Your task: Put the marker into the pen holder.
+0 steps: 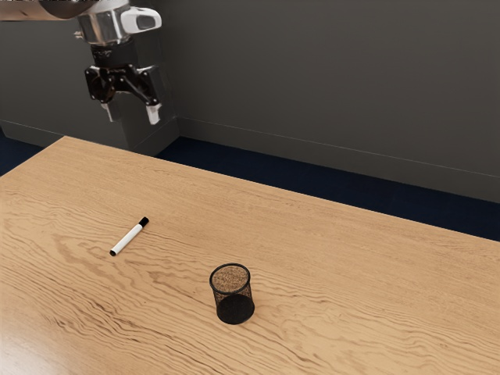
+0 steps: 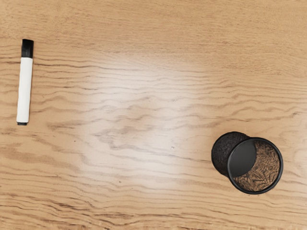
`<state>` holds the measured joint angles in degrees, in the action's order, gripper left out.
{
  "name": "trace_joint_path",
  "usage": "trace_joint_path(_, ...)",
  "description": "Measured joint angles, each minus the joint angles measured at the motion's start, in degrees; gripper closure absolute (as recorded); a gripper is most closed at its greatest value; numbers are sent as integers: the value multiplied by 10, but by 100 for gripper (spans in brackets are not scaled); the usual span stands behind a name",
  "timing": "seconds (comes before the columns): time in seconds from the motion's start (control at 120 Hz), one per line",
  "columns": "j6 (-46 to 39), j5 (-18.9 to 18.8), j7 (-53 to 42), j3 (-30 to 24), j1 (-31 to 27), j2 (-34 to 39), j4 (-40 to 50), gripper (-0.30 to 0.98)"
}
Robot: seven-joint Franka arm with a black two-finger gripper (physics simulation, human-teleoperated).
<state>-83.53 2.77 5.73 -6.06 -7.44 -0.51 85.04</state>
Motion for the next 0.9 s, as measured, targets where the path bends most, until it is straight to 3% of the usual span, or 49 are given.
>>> trace_joint_path(0.067,-6,-2,1,35,31,25,34,0)
trace_joint_path(0.183,-31,-5,4,47,47,29,108,0)
trace_joint_path(0.3,-70,-5,7,52,52,-29,172,0)
trace_joint_path(0.533,-240,-40,1,57,-2,-77,341,0)
trace_joint_path(0.767,-426,-56,-49,57,-59,-125,364,3)
trace_joint_path(0.9,-488,-57,-80,57,-72,-152,363,15)
